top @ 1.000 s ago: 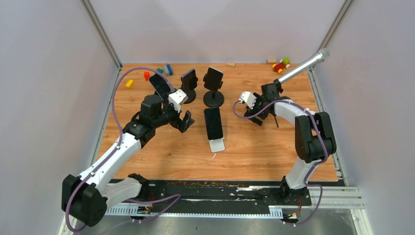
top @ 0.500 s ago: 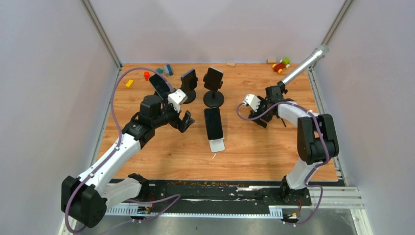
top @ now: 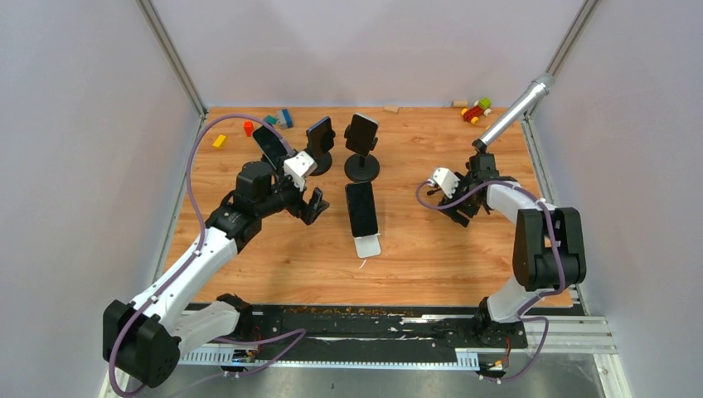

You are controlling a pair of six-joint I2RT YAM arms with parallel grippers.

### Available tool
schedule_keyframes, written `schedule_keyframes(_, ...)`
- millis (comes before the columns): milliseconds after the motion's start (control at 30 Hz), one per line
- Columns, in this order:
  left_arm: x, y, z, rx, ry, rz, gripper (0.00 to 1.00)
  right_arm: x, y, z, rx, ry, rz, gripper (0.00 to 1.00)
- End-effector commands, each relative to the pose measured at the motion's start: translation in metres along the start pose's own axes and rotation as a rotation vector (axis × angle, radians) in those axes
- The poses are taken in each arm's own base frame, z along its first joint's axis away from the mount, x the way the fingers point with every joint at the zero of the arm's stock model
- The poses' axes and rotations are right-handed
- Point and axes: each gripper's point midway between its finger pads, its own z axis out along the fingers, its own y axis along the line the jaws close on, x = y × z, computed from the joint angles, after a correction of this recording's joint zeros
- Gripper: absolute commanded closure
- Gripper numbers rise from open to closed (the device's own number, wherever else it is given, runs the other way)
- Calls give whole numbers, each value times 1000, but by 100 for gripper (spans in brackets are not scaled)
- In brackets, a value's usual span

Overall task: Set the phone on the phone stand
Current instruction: Adjust the phone stand with the phone at the center of the board, then pick up the phone stand with the phone at the center of the board.

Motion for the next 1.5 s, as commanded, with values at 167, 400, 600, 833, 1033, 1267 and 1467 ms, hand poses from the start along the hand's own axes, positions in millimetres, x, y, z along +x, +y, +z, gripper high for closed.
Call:
schedule_keyframes(167,-15,0,-5,2,-59,20,0,-19,42,-26,-135,-111,70,23)
schedule_keyframes(400,-13,5,-3,-23,-50,38,0,-88,77,-61,-264,-331,115,18)
schedule_keyframes(600,-15,11,0,-40,-54,57,0,-153,95,-89,-476,-556,212,23)
schedule_keyframes(833,-14,10,1,-32,-56,76,0,-197,120,-82,-681,-618,242,23)
schedule_keyframes(1033,-13,8,0,-27,-54,76,0,-215,135,-62,-771,-591,260,22)
schedule_keyframes(1267,-13,5,0,-11,-56,69,0,-228,137,-41,-836,-583,288,23)
schedule_keyframes(1467,-13,4,-1,-8,-55,67,0,-235,140,-29,-929,-591,320,30)
